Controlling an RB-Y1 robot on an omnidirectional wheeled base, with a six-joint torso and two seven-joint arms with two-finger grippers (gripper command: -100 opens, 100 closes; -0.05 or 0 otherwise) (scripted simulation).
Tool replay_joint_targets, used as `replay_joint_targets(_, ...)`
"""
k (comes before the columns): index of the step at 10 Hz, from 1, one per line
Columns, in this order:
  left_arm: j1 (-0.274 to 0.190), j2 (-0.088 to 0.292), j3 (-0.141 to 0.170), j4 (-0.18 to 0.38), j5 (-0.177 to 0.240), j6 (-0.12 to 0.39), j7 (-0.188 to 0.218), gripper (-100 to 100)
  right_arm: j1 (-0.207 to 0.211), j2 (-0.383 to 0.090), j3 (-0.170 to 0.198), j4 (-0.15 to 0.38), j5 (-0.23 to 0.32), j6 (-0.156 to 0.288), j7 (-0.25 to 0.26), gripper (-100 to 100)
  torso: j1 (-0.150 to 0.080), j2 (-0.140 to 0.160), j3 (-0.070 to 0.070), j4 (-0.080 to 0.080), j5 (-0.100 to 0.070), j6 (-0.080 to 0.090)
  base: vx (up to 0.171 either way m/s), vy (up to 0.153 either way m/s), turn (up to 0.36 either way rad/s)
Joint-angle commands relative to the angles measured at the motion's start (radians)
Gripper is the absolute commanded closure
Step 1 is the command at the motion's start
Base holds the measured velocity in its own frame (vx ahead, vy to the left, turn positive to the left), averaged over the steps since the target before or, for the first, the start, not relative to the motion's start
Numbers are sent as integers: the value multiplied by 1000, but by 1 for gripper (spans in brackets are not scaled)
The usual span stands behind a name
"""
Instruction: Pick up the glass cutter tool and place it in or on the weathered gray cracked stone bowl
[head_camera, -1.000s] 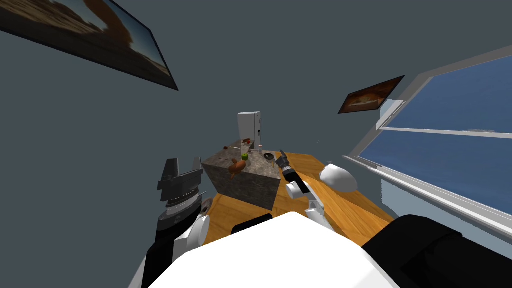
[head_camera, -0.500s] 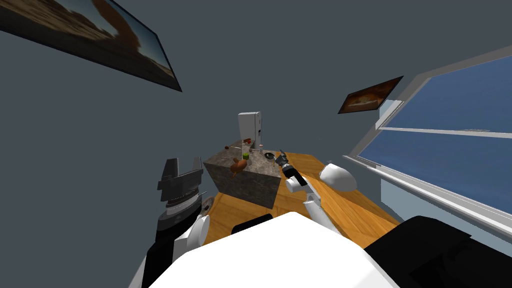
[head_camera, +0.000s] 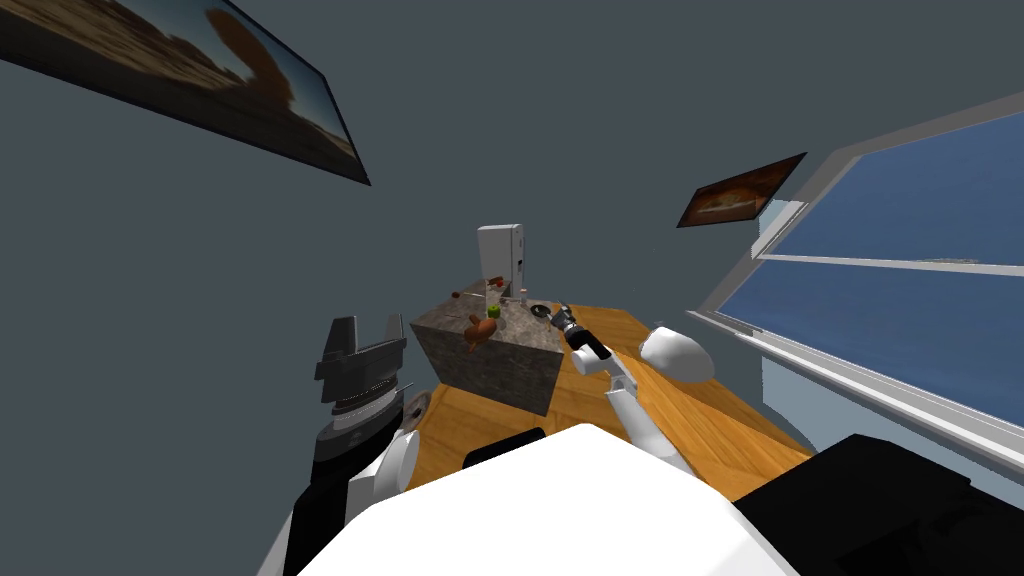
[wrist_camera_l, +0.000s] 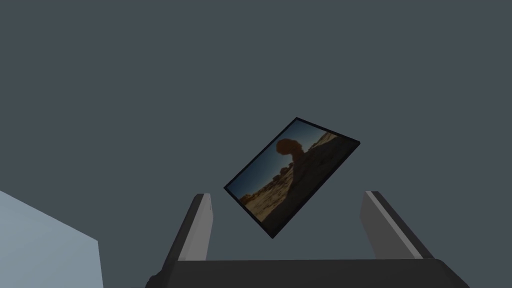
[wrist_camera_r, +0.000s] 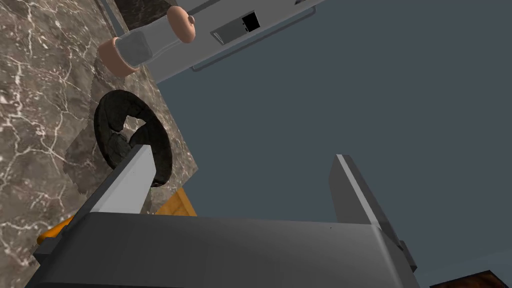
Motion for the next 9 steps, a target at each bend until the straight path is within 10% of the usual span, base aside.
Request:
replay_joint_targets(1, 0, 0, 0, 0, 0, 0, 0, 0, -41, -29, -12, 50, -36, 50, -43, -100, 0, 0, 0, 0, 0, 0, -13, 44, 9)
replay_joint_targets(9, 0, 0, 0, 0, 0, 0, 0, 0, -165, -146, -58, 228, -165, 260, -201, -100, 1, -2, -1, 0, 0, 0, 6, 45, 8)
